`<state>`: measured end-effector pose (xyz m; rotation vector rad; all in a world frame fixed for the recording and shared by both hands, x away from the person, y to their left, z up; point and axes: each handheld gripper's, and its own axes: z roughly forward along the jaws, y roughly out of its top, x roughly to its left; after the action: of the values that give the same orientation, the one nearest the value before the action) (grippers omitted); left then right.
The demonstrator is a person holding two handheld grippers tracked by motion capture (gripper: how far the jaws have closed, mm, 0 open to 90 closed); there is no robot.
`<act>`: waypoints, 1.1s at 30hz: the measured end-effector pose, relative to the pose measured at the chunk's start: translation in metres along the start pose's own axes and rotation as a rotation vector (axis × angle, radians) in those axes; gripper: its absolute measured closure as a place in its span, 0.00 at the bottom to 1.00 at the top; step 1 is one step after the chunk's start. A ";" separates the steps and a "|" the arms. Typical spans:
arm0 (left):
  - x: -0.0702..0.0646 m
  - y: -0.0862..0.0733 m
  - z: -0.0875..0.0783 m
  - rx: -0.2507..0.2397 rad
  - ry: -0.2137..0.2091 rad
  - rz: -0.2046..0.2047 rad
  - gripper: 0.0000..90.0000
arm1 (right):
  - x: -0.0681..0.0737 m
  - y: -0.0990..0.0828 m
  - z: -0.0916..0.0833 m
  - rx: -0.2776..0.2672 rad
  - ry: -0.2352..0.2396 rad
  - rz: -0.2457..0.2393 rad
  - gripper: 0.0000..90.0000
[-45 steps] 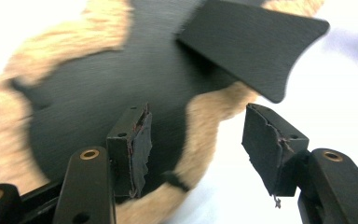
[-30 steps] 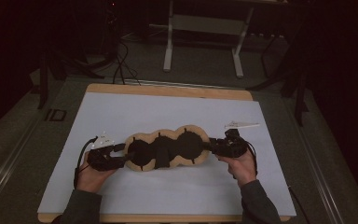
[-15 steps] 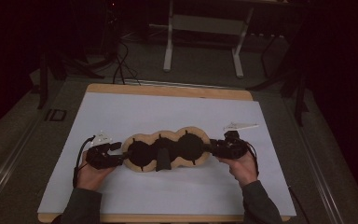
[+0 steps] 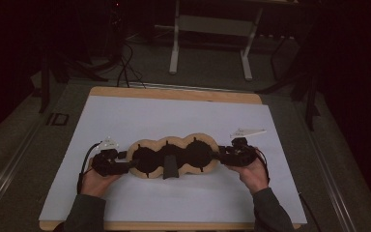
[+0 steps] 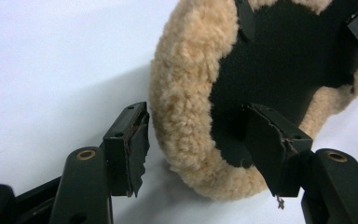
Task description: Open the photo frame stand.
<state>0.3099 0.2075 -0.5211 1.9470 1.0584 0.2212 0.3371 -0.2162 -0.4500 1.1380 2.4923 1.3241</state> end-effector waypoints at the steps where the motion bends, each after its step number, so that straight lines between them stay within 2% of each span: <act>1: 0.000 0.000 0.001 0.003 -0.007 0.001 0.45 | 0.000 0.000 0.000 0.002 -0.002 -0.003 0.67; 8: -0.003 0.000 0.005 0.028 -0.045 0.011 0.44 | 0.001 -0.005 0.001 0.019 -0.022 -0.038 0.66; 14: -0.002 0.000 0.005 0.031 -0.070 0.006 0.47 | 0.000 -0.013 0.002 0.032 -0.039 -0.063 0.66; 16: -0.006 0.000 0.003 0.025 -0.053 0.042 0.49 | -0.001 -0.017 0.003 0.038 -0.049 -0.086 0.66; 21: -0.007 0.000 0.000 0.014 -0.049 0.058 0.55 | -0.001 -0.022 0.004 0.044 -0.071 -0.115 0.65; 22: -0.009 0.000 -0.002 0.008 -0.042 0.075 0.57 | -0.002 -0.024 0.006 0.045 -0.082 -0.114 0.65; 28: -0.011 0.002 -0.004 0.001 -0.029 0.102 0.61 | -0.006 -0.028 0.010 0.049 -0.095 -0.101 0.63; 33: -0.016 0.004 -0.006 -0.018 0.016 0.138 0.62 | -0.006 -0.029 0.012 0.054 -0.112 -0.111 0.63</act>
<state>0.2991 0.1982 -0.5107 2.0067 0.9304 0.3221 0.3298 -0.2219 -0.4811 1.0362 2.4841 1.1394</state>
